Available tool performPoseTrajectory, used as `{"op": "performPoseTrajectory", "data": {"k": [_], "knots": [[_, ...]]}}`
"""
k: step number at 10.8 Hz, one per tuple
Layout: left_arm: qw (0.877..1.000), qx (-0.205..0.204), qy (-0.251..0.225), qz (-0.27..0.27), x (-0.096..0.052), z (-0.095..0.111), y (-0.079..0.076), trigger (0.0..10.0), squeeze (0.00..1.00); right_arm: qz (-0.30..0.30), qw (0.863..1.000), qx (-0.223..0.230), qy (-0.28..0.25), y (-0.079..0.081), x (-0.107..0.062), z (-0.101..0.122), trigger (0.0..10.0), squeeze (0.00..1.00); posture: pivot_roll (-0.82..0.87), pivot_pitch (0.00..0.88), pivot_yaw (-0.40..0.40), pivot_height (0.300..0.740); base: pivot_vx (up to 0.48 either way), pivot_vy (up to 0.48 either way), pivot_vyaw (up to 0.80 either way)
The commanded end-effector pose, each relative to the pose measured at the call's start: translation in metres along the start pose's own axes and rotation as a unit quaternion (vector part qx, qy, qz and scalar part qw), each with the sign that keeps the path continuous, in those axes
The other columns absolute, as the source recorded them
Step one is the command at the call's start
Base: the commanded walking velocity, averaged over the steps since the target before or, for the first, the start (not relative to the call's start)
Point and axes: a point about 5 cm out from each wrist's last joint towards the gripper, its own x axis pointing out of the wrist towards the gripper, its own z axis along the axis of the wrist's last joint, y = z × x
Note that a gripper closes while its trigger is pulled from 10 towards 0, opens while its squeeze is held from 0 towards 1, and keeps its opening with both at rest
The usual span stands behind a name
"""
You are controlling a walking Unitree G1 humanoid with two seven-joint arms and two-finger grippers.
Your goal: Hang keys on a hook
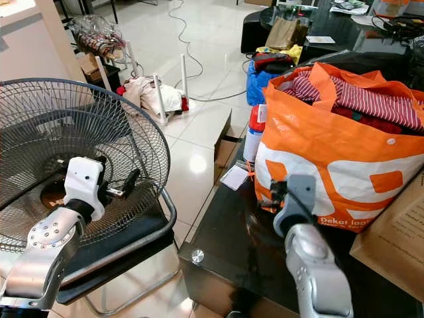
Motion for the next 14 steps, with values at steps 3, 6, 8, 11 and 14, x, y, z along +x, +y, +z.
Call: {"op": "performPoseTrajectory", "data": {"k": [3, 6, 8, 11, 14], "knots": [[1.000, -0.008, -0.002, 0.010, -0.002, -0.001, -0.003, 10.0, 0.05, -0.008, 1.000, -0.007, -0.005, -0.007, 0.007, 0.005, 10.0, 0.00, -0.05, 0.000, 0.013, 0.740, 0.000, 0.000, 0.00], [1.000, -0.005, 0.002, 0.009, -0.005, -0.003, -0.003, 10.0, 0.04, -0.001, 1.000, -0.002, -0.006, -0.003, 0.007, 0.006, 10.0, 0.00, -0.03, 0.000, -0.002, 0.740, -0.080, 0.000, 0.00], [1.000, -0.005, 0.000, 0.016, -0.006, -0.002, -0.001, 10.0, 0.04, 0.007, 1.000, -0.005, -0.005, 0.000, 0.010, 0.006, 10.0, 0.00, -0.03, 0.000, -0.004, 0.740, -0.240, 0.000, 0.00], [1.000, -0.006, -0.001, 0.015, -0.005, -0.002, -0.002, 10.0, 0.05, 0.008, 1.000, -0.006, -0.006, 0.000, 0.011, 0.008, 10.0, 0.00, -0.02, 0.000, -0.005, 0.740, -0.080, 0.000, 0.00], [1.000, -0.007, -0.002, 0.016, -0.004, -0.002, -0.002, 10.0, 0.04, 0.008, 1.000, -0.009, -0.006, -0.001, 0.012, 0.008, 10.0, 0.00, -0.03, 0.000, -0.004, 0.740, -0.160, 0.000, 0.00]]}}
